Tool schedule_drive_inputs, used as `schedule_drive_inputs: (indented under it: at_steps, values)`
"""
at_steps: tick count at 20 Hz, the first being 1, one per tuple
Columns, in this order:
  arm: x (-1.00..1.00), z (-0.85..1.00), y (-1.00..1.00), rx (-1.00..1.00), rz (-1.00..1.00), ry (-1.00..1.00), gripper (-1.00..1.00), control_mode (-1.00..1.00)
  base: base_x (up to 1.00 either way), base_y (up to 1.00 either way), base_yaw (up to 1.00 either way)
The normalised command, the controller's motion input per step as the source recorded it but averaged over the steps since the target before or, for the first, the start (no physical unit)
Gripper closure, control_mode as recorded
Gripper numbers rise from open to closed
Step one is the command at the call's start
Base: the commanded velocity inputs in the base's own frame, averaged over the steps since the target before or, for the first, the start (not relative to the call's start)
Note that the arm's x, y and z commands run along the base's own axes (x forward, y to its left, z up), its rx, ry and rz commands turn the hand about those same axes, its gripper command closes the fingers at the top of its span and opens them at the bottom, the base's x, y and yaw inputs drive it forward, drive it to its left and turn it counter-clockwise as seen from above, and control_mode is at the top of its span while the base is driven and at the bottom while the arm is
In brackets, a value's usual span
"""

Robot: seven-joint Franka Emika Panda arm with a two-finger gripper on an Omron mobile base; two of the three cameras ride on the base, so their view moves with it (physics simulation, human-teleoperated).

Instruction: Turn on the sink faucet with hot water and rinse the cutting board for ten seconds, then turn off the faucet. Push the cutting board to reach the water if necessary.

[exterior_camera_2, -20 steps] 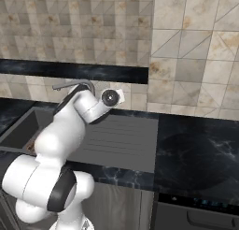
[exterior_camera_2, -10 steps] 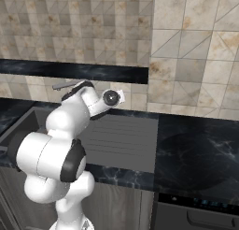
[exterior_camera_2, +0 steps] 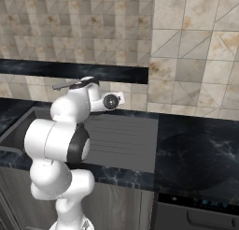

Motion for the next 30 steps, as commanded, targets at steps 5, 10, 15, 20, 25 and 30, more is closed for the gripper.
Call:
schedule_drive_inputs:
  at_steps: [5,10,15,20,25,30]
  values:
    - [0.32,-0.13,0.19,0.02,-0.04,-0.05,-1.00,-1.00,0.00,0.00,0.00]
    - [0.19,-0.23,0.18,0.02,-0.02,-0.02,-1.00,-1.00,0.00,0.00,0.00]
    - [0.16,-0.25,0.09,0.02,0.00,-0.03,-1.00,-1.00,0.00,0.00,0.00]
    - [0.14,-0.14,0.10,0.03,0.00,0.00,-1.00,-1.00,0.00,0.00,0.00]
    - [0.04,-0.08,0.00,0.05,0.00,0.00,-1.00,-1.00,0.00,0.00,0.00]
    - [0.17,0.00,0.00,0.07,0.00,0.00,-1.00,-1.00,0.00,0.00,0.00]
